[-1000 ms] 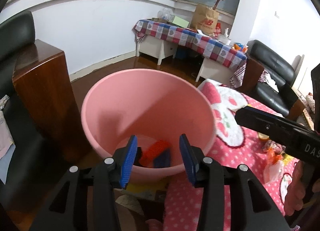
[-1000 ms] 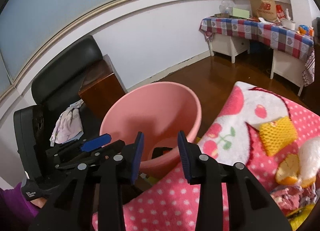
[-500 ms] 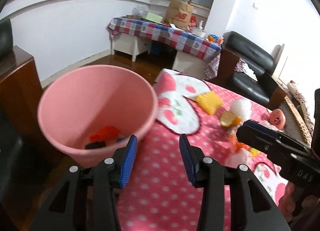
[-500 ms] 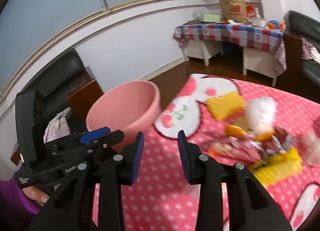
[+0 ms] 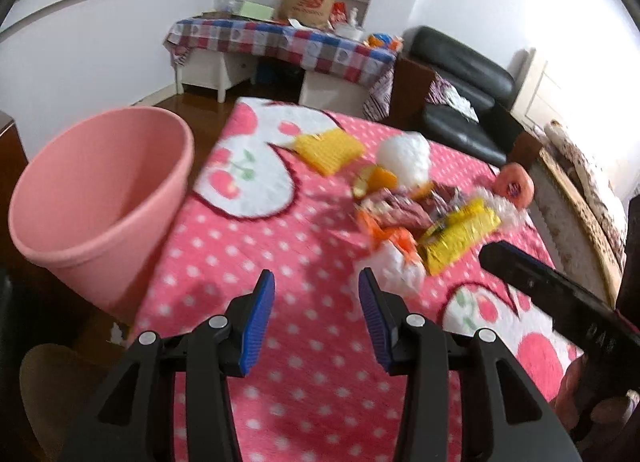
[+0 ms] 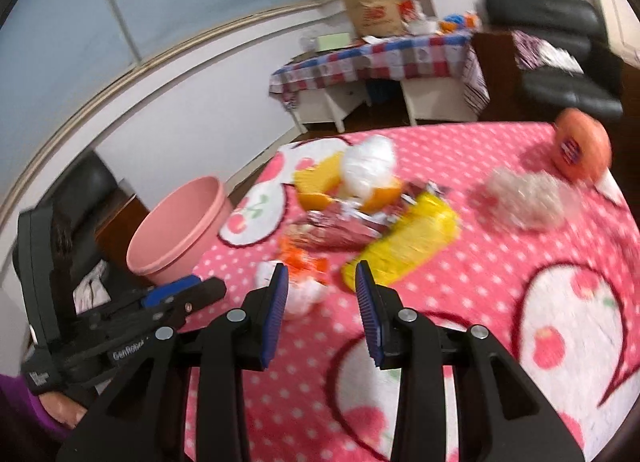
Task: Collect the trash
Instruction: 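Move both open tools from the bucket back over the table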
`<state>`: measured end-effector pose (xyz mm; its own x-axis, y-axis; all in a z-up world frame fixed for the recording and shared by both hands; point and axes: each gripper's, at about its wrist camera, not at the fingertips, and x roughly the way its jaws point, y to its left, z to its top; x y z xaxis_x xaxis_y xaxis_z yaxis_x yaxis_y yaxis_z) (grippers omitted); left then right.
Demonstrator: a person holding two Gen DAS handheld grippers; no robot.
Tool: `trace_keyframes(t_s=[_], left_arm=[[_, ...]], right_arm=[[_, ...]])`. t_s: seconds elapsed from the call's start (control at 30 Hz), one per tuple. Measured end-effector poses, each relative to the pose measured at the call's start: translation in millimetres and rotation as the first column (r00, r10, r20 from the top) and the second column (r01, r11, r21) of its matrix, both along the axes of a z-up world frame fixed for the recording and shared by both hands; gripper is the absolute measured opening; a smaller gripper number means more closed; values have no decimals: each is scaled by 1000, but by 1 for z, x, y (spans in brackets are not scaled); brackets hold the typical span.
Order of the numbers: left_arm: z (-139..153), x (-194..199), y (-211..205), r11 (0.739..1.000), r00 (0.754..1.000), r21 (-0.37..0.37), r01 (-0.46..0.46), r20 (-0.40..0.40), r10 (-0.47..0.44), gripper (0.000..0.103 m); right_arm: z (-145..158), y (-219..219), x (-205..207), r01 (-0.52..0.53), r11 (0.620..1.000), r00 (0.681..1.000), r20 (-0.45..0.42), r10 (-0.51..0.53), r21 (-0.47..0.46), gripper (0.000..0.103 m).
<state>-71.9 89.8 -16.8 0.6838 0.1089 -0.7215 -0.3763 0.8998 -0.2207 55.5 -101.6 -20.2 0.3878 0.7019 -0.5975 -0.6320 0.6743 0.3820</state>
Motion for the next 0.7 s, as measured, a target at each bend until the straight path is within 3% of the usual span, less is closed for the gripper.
trace_keyframes(t_s=[0.13,0.43,0.53,0.7], left_arm=[[-1,6,-9,1000,1000,-5,23,-17,-23,43],[-3,8,-15,999,997,-14,39,-63,-40,47],[-3,7,-15,999,997,-18,35,-64,-36,47],[-6,9,-16,999,996,-18,49,-77,-50,51]], right_arm=[[-6,-8,2,3,1000,999,-46,-3,17,36],[-5,-17,0,11,999,999,-43,-9,39,36],[-9,-19,4,3,999,997,-79,1,45,45],[-8,-21,4,0,998,997,-78,5,63,46]])
